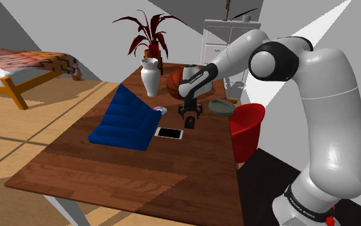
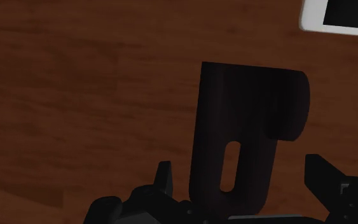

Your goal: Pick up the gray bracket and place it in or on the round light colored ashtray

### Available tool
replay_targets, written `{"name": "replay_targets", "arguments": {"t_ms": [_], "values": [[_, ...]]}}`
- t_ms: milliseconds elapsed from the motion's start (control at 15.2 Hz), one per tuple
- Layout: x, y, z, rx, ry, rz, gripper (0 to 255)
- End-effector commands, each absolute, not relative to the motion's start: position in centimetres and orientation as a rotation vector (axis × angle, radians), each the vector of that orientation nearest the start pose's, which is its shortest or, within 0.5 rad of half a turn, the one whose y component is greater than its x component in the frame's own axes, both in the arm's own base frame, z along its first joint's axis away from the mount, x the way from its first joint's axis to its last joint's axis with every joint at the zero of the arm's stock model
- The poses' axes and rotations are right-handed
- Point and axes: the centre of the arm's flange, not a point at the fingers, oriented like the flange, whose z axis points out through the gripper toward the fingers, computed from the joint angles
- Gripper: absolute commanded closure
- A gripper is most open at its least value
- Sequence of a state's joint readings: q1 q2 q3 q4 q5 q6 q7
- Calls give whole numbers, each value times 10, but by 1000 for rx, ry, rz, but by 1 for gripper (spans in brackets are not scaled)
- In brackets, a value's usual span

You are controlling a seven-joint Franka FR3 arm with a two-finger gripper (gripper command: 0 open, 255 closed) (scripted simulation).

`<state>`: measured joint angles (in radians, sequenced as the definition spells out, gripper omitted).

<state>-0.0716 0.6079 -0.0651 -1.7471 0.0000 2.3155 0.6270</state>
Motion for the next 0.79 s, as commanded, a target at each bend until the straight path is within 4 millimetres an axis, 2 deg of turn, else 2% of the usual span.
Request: {"name": "replay_targets", "arguments": {"t_ms": [0,132,594,660,726], "values": [[658,-87,212,-2964,1172,44,0],[657,-87,203,-2964,1172,44,0],[657,-87,204,-2964,1172,44,0],[657,-87,204,-2964,1172,44,255],[657,-87,204,-2964,1172,44,255]]}}
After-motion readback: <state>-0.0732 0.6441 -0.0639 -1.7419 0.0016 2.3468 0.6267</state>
